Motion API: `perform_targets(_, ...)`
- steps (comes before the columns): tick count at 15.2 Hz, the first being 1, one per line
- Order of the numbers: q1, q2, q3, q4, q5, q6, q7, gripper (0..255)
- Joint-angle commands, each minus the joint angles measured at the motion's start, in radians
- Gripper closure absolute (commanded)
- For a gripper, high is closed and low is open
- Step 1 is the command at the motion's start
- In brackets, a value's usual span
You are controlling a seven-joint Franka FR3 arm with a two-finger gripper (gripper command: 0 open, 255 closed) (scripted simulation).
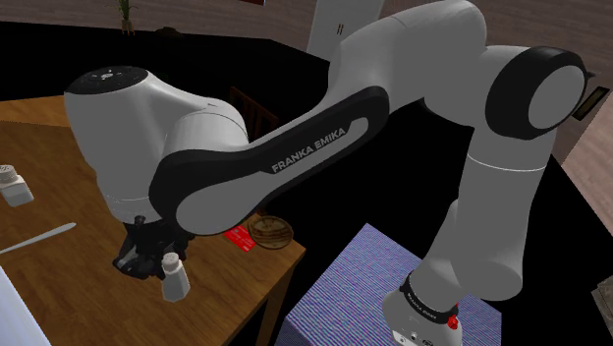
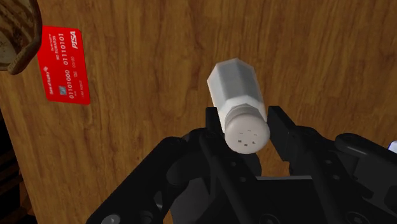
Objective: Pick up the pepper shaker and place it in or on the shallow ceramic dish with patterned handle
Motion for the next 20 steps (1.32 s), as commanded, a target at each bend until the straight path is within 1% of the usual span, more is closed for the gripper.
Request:
perform_targets(1, 0.000, 0.001, 0.000, -0.004, 0.000, 0.001, 0.000, 255)
perform_targets(11, -0.010, -0.054, 0.017, 0.067, 0.043, -0.111, -0.033, 255)
perform_targets(20, -0.013, -0.085, 0.026, 0.151, 0.069, -0.219, -0.055, 255)
